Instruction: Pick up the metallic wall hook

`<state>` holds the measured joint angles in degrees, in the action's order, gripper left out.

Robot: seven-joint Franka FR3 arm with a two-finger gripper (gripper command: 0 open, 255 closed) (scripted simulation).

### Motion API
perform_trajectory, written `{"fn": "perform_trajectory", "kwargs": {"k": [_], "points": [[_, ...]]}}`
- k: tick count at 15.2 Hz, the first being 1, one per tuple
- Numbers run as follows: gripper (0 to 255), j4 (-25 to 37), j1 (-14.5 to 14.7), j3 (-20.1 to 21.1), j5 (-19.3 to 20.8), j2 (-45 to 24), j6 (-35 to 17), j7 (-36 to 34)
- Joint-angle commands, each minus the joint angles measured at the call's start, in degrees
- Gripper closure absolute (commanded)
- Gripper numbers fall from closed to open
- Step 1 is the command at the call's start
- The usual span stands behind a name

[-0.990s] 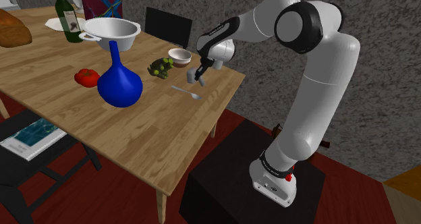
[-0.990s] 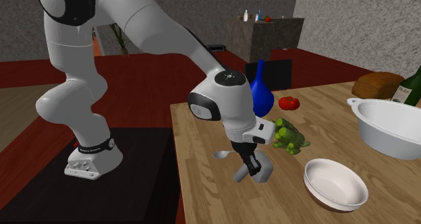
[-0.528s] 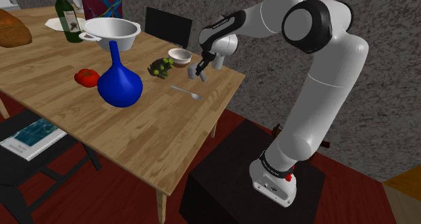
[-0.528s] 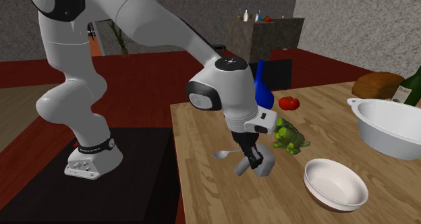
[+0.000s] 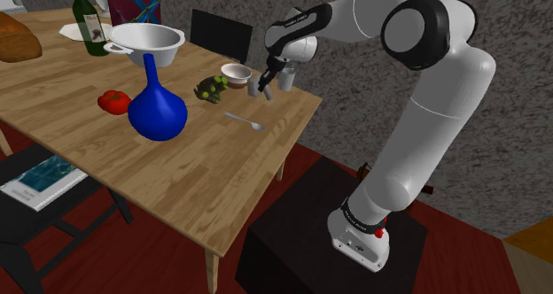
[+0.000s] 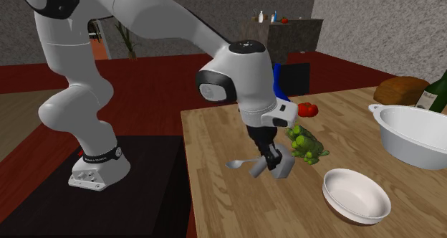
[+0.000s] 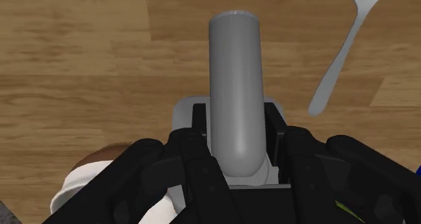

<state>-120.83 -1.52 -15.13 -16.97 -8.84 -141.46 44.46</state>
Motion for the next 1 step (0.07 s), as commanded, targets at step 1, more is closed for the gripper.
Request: {"fn": "perform_trajectory", "kwargs": {"k": [1], "points": [[255,-0.03,0.07,-0.05,0.27,0.39,0.31,-0.26]]}}
